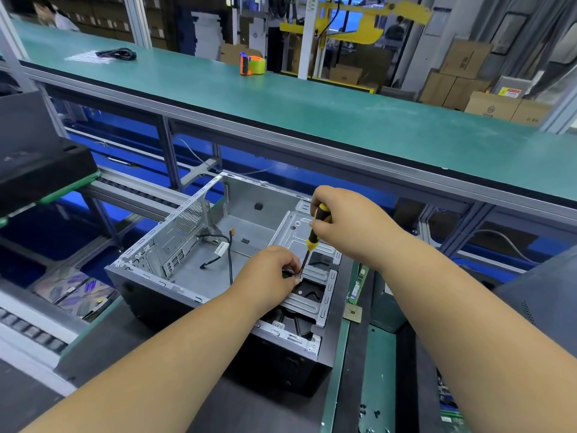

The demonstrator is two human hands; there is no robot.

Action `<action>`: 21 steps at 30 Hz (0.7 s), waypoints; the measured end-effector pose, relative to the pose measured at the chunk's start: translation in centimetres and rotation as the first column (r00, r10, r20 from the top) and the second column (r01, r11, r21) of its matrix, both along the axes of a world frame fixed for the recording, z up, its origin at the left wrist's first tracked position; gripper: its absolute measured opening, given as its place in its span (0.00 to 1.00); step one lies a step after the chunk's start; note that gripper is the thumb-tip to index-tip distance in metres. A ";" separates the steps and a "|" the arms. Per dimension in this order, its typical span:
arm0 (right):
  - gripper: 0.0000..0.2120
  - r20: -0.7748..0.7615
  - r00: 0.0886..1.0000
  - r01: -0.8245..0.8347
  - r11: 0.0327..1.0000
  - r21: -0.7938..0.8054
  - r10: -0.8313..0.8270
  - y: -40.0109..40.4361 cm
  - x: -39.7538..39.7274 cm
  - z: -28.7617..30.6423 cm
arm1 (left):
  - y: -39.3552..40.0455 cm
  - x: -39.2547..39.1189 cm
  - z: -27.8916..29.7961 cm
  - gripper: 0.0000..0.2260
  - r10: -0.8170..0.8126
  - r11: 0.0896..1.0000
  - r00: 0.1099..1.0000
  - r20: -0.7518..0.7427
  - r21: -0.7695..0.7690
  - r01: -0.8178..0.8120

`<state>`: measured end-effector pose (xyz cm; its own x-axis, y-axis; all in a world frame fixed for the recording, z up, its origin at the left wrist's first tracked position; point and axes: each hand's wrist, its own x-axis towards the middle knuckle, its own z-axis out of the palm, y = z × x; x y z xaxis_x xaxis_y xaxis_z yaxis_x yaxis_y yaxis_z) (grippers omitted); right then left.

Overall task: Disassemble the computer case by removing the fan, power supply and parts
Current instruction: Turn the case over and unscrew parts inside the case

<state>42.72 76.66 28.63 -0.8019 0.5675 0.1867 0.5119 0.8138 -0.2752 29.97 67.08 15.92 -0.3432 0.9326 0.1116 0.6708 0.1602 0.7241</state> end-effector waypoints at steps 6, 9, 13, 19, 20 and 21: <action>0.05 0.033 0.999 -0.004 0.999 -0.036 0.005 -0.3 0.1 0.2 | 0.0 -0.1 -0.1 0.05 -0.003 1.000 1.000 0.000 0.010 0.003; 0.05 -0.119 0.992 0.032 0.994 -0.106 -0.045 0.4 1.0 -0.2 | -0.5 0.0 0.2 0.07 0.016 0.999 1.000 0.019 0.049 -0.017; 0.04 -0.521 0.830 0.009 0.938 -0.348 -0.201 1.2 3.3 -1.7 | -3.3 -1.3 0.8 0.13 0.313 0.929 0.949 0.031 0.197 -0.313; 0.02 -0.576 0.719 0.006 0.833 -0.554 -0.389 1.9 4.1 -6.4 | -7.4 -2.7 -0.4 0.31 0.585 0.755 0.749 -0.311 -0.127 -0.643; 0.02 -0.538 0.741 0.013 0.810 -0.586 -0.402 1.8 3.9 -7.6 | -7.6 -2.4 -0.6 0.29 0.586 0.748 0.741 -0.328 -0.134 -0.650; 0.03 -0.502 0.762 0.020 0.789 -0.614 -0.409 1.6 3.6 -8.9 | -7.6 -2.3 -0.8 0.27 0.568 0.751 0.747 -0.345 -0.154 -0.642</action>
